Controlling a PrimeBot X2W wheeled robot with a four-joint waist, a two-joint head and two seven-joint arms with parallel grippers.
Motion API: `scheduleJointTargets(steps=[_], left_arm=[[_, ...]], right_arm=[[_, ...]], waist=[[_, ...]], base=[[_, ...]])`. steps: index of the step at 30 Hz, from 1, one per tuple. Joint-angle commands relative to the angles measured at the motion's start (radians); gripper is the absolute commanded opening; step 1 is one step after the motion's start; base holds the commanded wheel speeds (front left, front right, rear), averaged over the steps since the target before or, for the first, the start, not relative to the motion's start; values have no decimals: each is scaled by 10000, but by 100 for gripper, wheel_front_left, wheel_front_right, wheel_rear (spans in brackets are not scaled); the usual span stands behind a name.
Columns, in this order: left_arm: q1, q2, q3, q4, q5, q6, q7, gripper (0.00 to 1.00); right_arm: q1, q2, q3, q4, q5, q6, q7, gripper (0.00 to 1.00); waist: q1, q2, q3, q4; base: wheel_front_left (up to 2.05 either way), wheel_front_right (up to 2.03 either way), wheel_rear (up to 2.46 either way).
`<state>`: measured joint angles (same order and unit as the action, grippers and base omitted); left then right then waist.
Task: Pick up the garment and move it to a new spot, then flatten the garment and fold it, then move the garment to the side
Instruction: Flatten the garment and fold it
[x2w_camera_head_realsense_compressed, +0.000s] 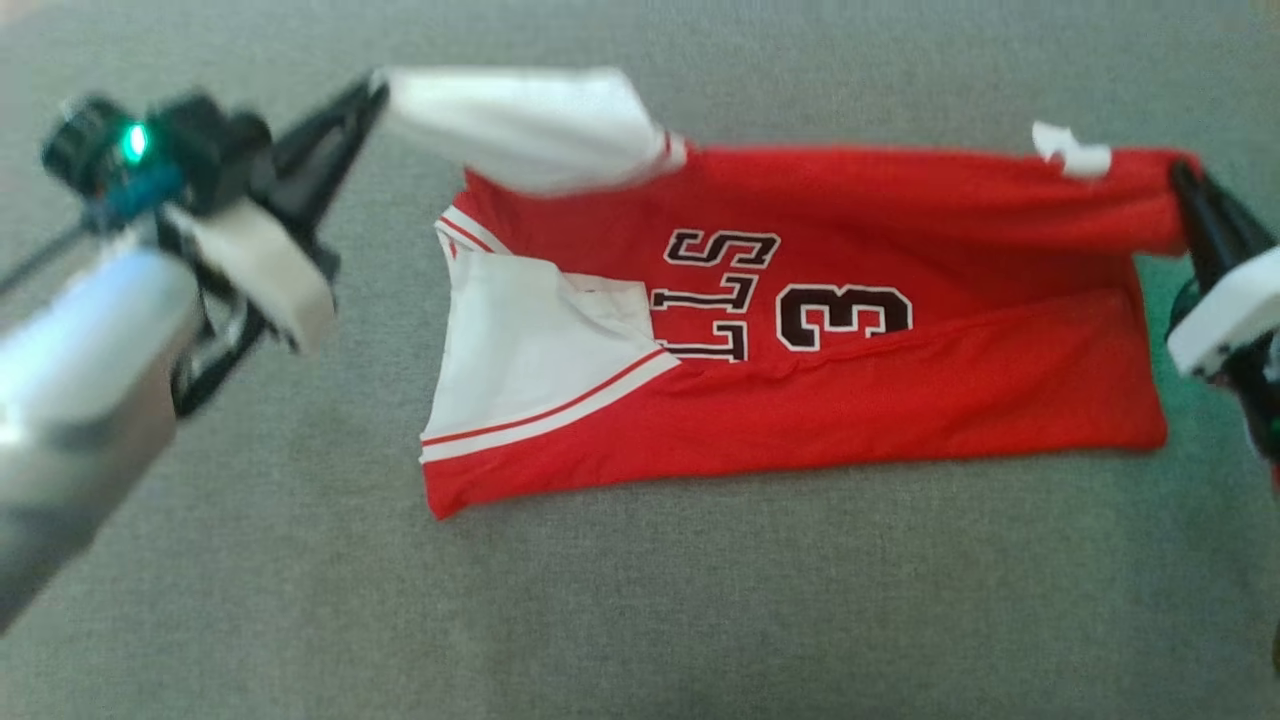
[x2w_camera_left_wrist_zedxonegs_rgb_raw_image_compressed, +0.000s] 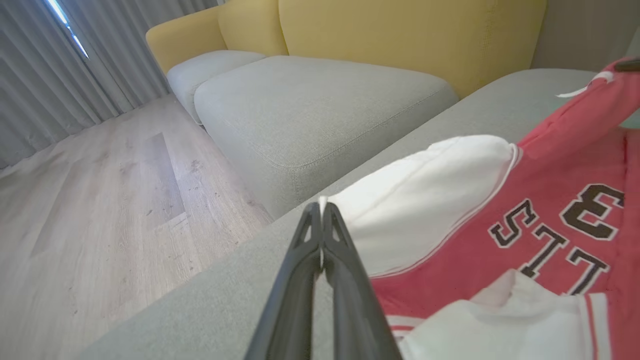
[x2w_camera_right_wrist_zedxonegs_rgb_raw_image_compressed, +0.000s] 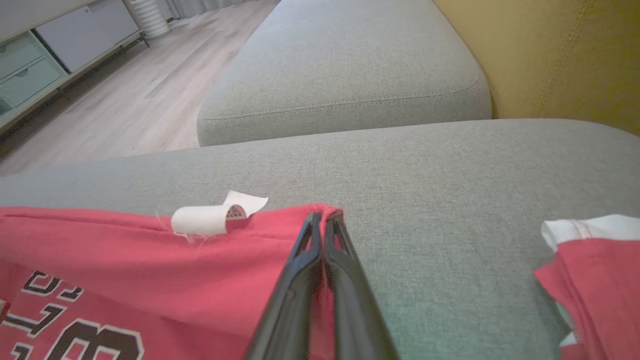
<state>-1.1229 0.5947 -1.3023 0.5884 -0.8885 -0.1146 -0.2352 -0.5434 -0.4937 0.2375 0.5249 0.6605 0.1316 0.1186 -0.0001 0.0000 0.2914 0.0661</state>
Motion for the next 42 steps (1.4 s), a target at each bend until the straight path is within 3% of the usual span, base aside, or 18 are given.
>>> scheduleJointTargets(steps=[1,8,19,22,23,24,25,26,36,42], left_arm=[[-64,545,409,-365,-149,198,-138,0],[1665,1254,489,-2360,-485,1010,-223,0],[3382,1380,753,-3866,-66,1901,-262,0],[3745,1150,1112,-3894,185,2032,-263,0],[3880,1067,1226,-3858,294,2081,-263,6],[4016,975,1374,-3818,415,2153,-264,36],[4173,864,1565,-3790,517,2219,-264,84],[4340,744,1770,-3769,648,2294,-264,100],[7187,-988,5020,-4434,2702,3821,-265,100],[8714,-1994,6260,-5078,4267,4471,-265,100]], right_arm=[[267,-319,-13,-402,60,-9,-101,0],[1514,-424,-411,-954,-50,-9,-105,0],[2970,-128,-1291,-1434,-363,-9,166,0],[3178,73,-1431,-1500,-469,-9,229,16],[3249,141,-1483,-1519,-499,-9,251,27],[3317,200,-1534,-1535,-530,-9,280,44],[3375,252,-1633,-1529,-582,-9,270,91],[3437,320,-1796,-1501,-653,-9,206,100],[4932,1593,-3278,-1829,-1091,-9,-699,100],[4843,2155,-4062,-1621,-1664,-9,-980,100]], waist=[[1,0,-184,89],[1,0,-370,345],[1,0,-315,632],[1,0,-244,668],[1,0,-235,674],[1,0,-234,676],[1,0,-248,674],[1,0,-287,677],[1,0,-1017,854],[1,0,-1336,1123]], base=[[0,0,0],[0,0,0],[0,0,0],[0,0,0],[0,0,0],[0,0,0],[0,0,0],[0,0,0],[0,0,0],[0,0,0]])
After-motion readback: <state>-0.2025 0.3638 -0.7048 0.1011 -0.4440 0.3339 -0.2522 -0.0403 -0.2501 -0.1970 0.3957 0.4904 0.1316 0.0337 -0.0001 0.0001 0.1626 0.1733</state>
